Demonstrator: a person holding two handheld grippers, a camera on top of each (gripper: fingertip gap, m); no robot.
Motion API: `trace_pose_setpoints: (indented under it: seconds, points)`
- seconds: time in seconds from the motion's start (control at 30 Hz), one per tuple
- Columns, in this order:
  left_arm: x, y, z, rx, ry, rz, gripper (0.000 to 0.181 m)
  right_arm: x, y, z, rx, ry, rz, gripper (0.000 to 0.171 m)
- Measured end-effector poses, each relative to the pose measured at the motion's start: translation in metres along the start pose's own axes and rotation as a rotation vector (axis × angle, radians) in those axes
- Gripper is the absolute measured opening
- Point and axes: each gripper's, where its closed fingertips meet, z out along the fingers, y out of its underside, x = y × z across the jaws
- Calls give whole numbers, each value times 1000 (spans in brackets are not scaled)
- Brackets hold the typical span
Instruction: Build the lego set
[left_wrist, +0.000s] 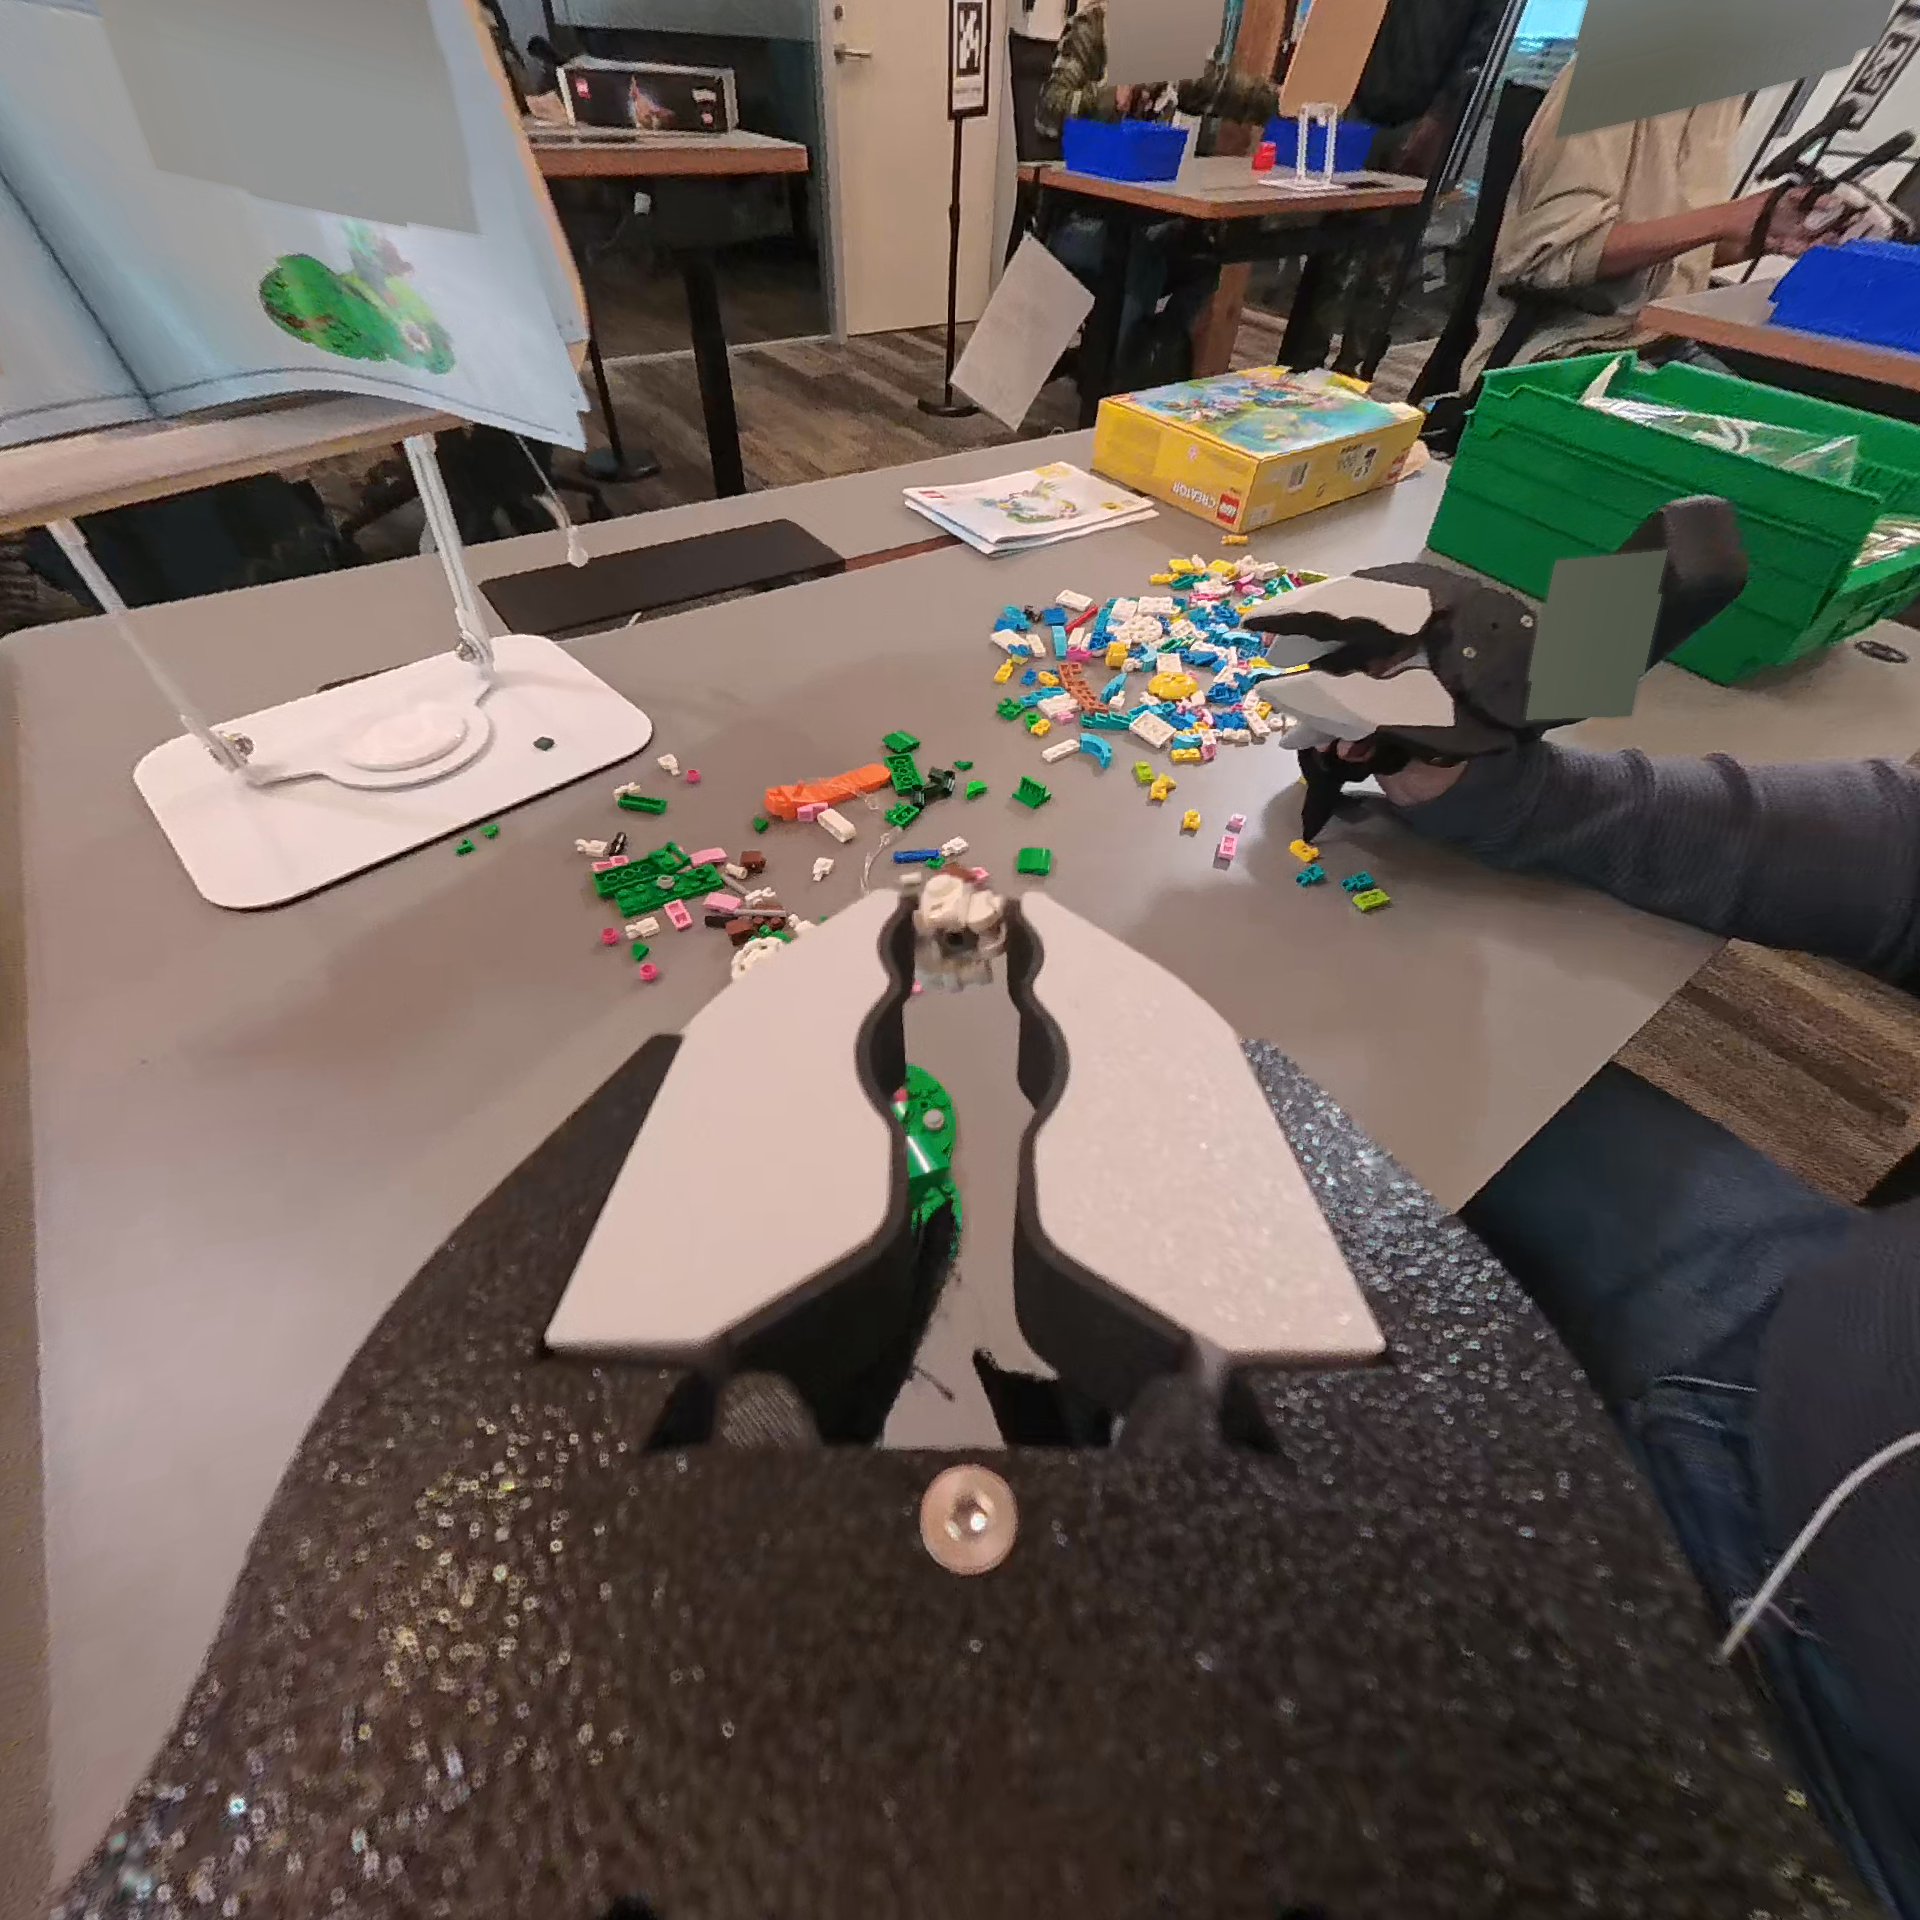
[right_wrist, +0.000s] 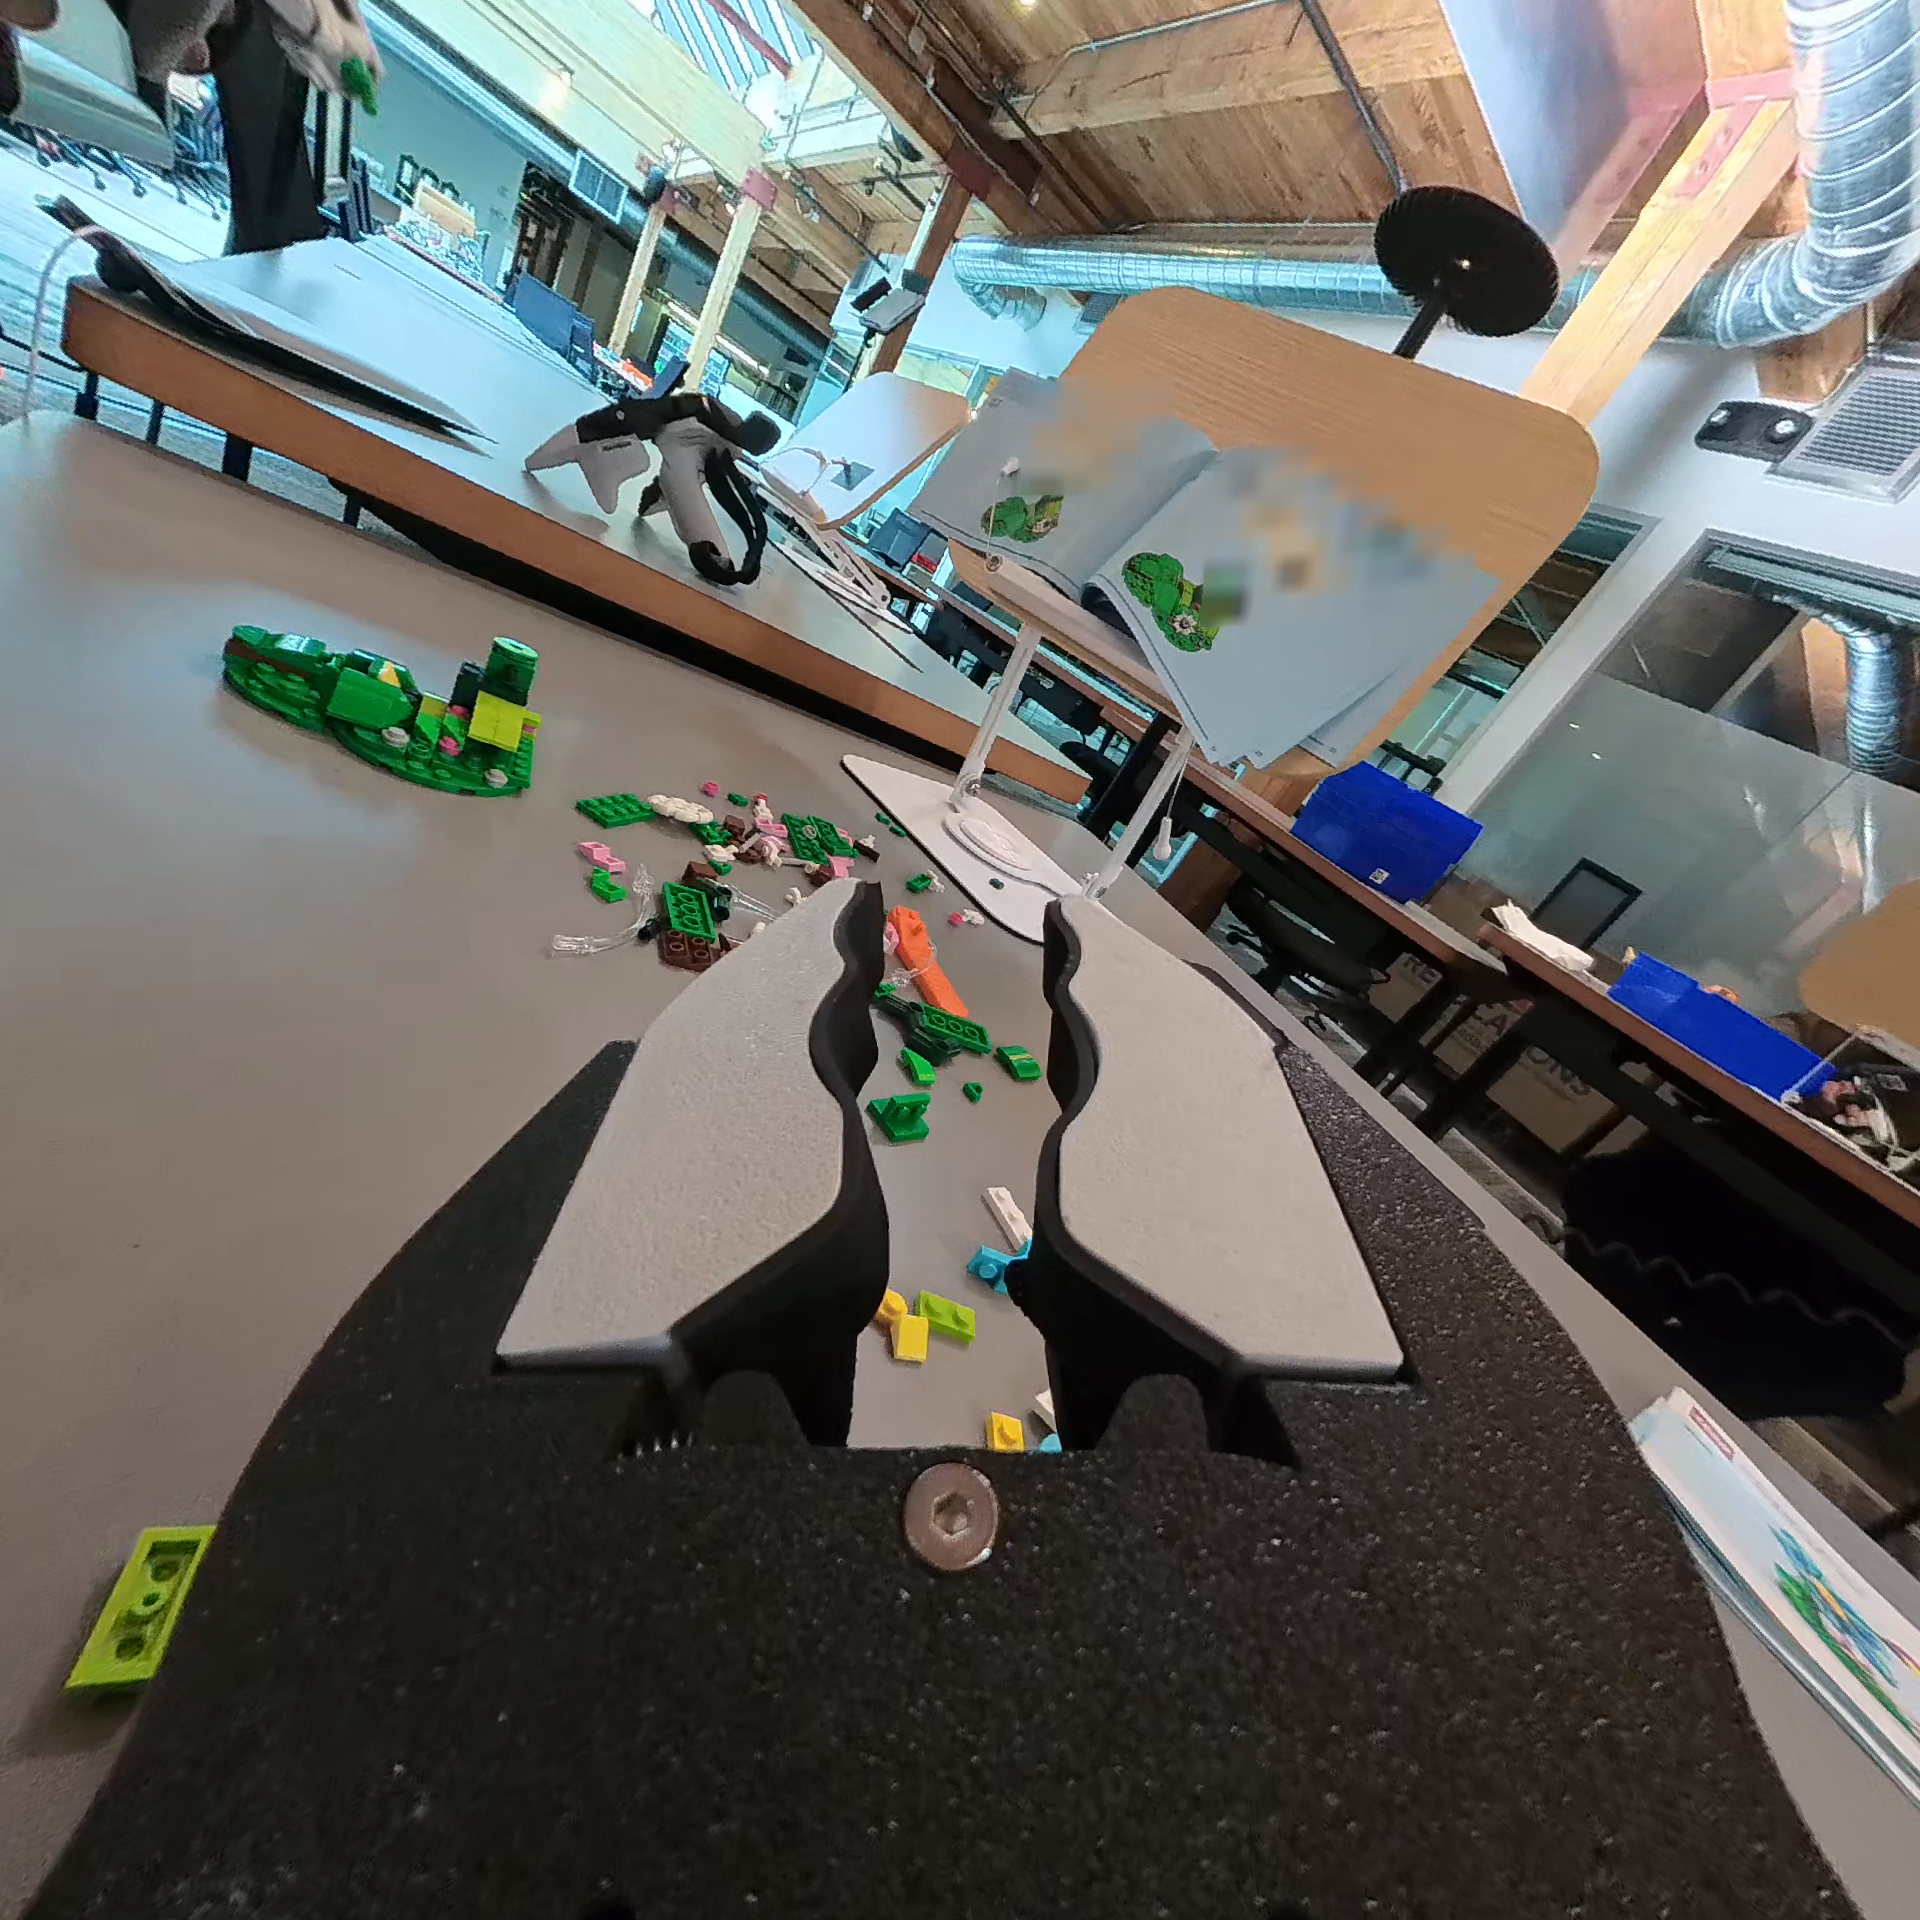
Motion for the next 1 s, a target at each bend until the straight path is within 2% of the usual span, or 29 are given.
trace_pose_setpoints:
  seconds: [0.23,0.47,0.6,0.83,1.0]
  points:
    - [-1,6,7,-40,29,-33,16,-3,0,1,-2,-15,1,29]
    - [11,46,37,-260,111,-50,16,-7,1,3,-12,-33,3,28]
    - [8,74,52,-397,87,-71,16,-9,1,3,-15,-43,-1,28]
    - [-1,107,73,-512,44,-212,16,-13,0,4,-19,-56,-6,28]
    - [-3,121,84,-534,41,-317,16,-17,1,6,-24,-69,-15,27]
